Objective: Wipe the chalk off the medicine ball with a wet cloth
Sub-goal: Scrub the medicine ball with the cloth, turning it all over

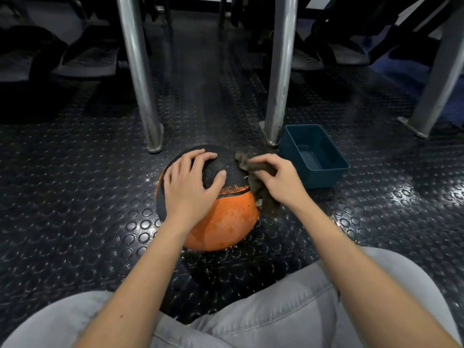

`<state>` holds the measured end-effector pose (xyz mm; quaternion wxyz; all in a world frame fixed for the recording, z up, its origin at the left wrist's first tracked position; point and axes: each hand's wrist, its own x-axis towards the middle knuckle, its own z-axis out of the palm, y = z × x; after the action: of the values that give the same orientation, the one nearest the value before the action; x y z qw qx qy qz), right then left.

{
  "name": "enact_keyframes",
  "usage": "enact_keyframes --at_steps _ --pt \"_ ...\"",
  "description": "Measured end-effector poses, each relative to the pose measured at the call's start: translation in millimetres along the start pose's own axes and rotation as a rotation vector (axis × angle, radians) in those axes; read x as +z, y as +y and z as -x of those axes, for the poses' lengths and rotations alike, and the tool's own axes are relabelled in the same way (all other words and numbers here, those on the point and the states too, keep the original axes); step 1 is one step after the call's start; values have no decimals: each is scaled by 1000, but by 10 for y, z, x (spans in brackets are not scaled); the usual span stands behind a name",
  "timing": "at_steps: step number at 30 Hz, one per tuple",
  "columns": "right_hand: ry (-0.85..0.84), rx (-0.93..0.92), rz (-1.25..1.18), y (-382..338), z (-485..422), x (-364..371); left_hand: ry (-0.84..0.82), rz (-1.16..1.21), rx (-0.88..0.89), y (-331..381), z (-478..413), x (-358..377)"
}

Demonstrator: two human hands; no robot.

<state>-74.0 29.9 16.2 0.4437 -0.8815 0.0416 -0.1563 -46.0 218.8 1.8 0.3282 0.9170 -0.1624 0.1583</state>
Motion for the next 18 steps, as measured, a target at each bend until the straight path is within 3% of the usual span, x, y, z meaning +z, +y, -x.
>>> enact_keyframes --at_steps 2,4,7,11,14,18 --pt "-12 84 109 71 -9 -6 -6 2 5 6 2 3" --pt "79 85 148 86 0 -43 -7 6 14 2 6 6" --pt "153 -22 -49 -4 8 -61 -8 4 8 -6 11 4" --pt "24 64 -3 31 -21 8 -12 10 -9 2 -5 0" --pt "11 137 151 122 -17 -9 -9 20 -2 16 12 -3" --pt "4 106 225 120 3 -12 -15 13 -8 13 37 -5"
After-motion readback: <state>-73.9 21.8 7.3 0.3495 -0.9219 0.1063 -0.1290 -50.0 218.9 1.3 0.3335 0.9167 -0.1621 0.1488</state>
